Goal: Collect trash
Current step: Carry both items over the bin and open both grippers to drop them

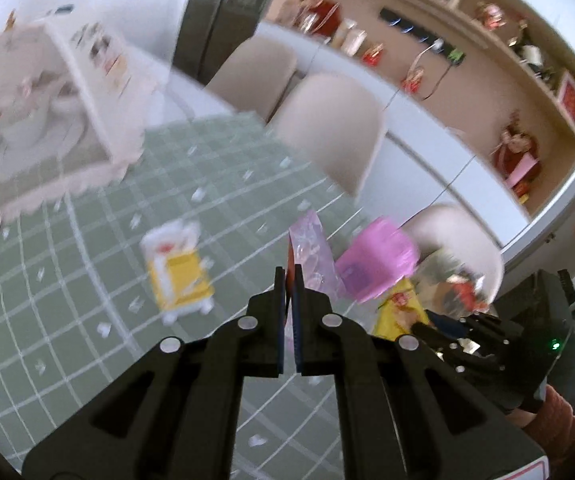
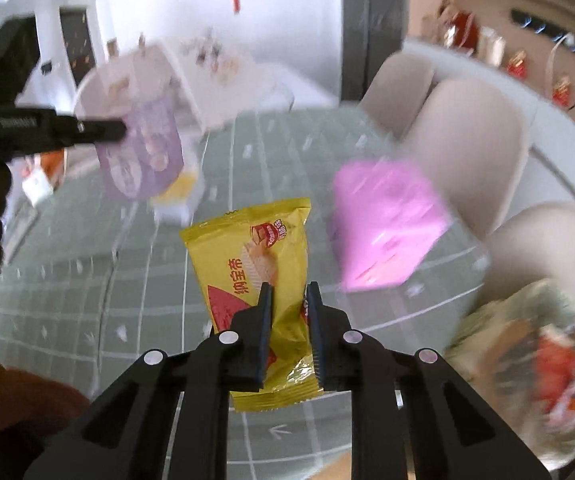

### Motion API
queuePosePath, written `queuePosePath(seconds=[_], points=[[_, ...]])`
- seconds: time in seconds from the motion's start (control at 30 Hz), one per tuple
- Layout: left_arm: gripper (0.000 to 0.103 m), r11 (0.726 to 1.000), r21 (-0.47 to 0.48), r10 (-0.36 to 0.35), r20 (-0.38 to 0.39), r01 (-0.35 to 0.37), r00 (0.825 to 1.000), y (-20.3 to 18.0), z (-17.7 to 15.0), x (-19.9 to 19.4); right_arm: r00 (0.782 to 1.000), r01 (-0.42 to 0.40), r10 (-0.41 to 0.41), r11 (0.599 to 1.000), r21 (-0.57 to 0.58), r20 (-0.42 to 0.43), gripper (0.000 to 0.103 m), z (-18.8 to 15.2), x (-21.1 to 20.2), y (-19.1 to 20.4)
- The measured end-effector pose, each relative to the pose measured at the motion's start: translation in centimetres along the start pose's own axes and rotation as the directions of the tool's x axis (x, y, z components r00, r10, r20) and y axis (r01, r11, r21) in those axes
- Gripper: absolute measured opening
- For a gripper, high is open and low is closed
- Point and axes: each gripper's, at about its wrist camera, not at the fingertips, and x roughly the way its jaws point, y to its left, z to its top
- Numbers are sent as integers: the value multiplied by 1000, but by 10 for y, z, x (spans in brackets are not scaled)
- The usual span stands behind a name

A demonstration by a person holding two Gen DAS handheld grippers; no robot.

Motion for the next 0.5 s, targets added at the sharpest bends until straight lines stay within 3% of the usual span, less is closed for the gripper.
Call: queuePosePath(seconds=[0.13, 0.27, 0.43, 0.5], points=[[3, 995, 44, -93, 55, 91, 994, -42, 29, -7, 993, 74, -79, 995, 65, 89, 18, 18, -51, -34], [3, 978, 94, -192, 55, 186, 980, -94, 48, 7, 973, 164, -183, 977, 136, 142, 18, 17, -97, -77], [3, 943, 129, -306, -13, 305, 952, -163, 55, 44, 949, 253, -286, 942, 219, 134, 18, -10, -137, -128], [3, 921, 125, -363, -71, 369, 929, -193, 52, 68, 939, 284, -323, 924, 257, 122, 18, -24, -147, -148]])
